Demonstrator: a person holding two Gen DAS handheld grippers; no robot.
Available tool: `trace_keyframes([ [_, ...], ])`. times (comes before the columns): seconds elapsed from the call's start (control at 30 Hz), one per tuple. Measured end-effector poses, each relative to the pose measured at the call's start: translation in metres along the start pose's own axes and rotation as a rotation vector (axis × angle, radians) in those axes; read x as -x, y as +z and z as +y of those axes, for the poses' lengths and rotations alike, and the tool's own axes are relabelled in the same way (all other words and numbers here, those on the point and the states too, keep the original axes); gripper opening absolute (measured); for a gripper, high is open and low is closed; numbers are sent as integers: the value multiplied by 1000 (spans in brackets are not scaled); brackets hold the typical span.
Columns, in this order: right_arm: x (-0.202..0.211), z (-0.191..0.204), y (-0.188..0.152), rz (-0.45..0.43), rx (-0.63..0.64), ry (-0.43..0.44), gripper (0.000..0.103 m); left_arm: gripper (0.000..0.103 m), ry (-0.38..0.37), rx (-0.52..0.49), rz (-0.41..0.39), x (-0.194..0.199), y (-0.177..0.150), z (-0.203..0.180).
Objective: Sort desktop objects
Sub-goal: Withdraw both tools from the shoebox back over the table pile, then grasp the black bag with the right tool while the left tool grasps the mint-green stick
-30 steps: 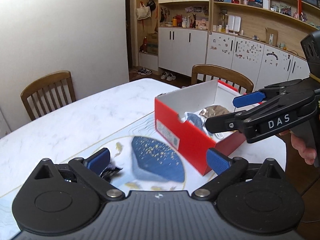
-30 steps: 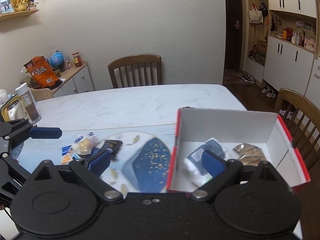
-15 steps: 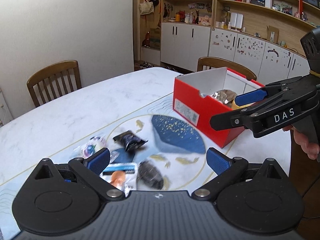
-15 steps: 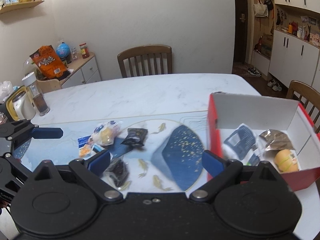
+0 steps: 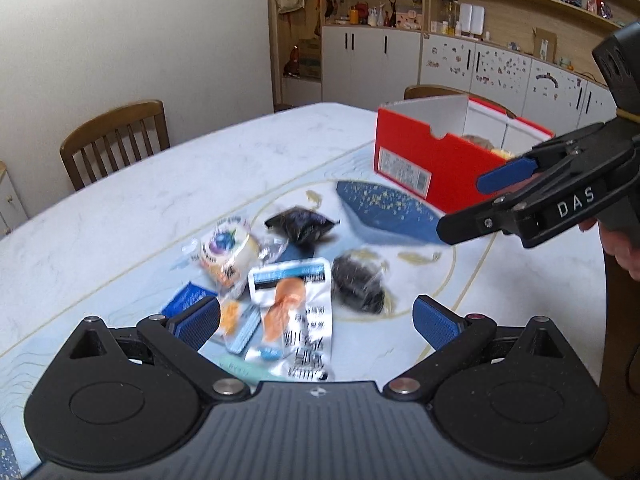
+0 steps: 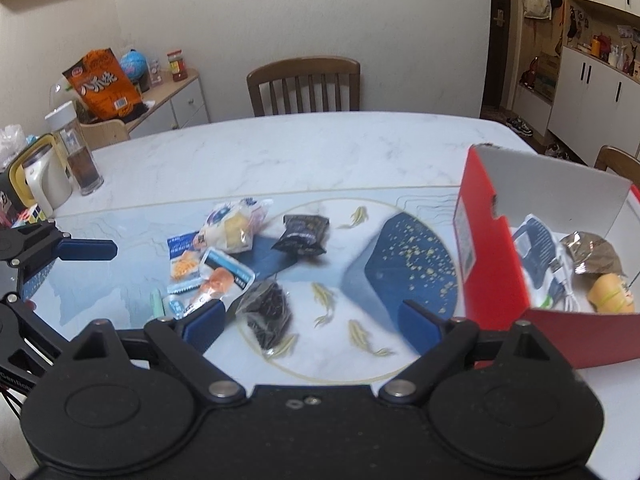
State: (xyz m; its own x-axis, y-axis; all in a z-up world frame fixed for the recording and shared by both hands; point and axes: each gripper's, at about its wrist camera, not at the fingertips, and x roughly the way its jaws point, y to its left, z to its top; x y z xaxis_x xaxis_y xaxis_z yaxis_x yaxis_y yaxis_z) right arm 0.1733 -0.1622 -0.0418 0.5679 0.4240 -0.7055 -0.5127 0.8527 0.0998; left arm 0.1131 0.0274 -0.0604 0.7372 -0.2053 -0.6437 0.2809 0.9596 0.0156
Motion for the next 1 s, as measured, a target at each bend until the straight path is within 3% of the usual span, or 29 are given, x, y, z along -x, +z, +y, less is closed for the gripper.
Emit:
trace_keyframes([
  [0.47, -34, 13, -10, 61, 16, 12, 90, 103, -23, -52, 43, -25, -33, 20],
  [1.0, -74, 24, -16, 122, 44, 29, 83, 103, -59, -90, 49, -49, -46, 31],
])
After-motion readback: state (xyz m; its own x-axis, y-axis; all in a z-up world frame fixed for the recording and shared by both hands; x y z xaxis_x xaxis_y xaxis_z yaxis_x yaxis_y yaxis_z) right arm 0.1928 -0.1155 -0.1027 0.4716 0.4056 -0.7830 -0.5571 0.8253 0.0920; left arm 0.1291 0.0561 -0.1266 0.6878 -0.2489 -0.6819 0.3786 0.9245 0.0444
